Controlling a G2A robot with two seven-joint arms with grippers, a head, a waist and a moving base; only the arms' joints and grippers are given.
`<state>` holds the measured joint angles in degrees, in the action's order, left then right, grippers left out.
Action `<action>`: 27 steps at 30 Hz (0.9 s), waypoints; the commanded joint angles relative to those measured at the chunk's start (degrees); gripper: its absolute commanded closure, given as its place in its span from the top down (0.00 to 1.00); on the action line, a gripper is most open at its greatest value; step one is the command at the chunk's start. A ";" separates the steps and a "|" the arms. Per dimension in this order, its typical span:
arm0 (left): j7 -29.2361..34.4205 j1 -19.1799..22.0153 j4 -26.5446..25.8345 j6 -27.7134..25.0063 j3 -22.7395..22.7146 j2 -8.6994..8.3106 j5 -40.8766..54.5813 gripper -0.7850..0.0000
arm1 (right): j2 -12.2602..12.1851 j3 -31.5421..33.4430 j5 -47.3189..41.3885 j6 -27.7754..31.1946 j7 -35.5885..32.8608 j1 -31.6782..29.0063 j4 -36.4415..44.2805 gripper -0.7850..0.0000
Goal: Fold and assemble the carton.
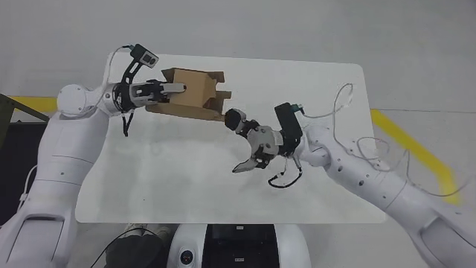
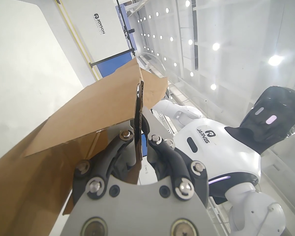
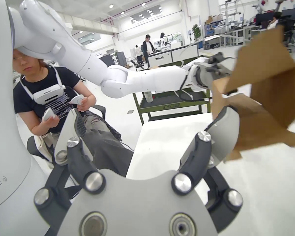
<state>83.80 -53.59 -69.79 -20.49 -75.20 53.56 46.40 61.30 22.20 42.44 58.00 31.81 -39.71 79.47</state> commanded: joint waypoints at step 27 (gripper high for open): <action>0.52 -2.56 -12.53 0.51 0.04 -0.33 -2.32 0.00 | 0.32 -1.52 -49.83 -2.06 -35.38 0.68 -10.50 1.00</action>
<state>84.30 -56.14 -82.31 -19.99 -75.13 53.23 44.07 61.62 20.69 -7.38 55.93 -3.57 -39.02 68.97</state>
